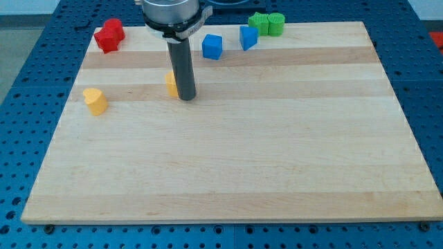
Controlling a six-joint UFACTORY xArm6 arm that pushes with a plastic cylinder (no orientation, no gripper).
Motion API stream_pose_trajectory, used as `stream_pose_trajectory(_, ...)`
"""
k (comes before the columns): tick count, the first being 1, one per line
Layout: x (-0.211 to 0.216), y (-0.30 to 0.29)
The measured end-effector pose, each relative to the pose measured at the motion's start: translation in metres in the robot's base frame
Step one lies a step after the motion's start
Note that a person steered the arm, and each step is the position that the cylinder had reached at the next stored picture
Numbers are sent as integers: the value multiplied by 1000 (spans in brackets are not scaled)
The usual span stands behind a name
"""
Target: Push the yellow hexagon to the top of the yellow heart
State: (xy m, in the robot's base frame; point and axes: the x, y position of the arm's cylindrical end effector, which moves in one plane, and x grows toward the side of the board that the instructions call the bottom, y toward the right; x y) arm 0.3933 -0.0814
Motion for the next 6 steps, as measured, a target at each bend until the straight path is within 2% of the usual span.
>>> stream_pose_trajectory(2,-28,30)
stream_pose_trajectory(3,-32,21)
stream_pose_trajectory(6,-31,-89)
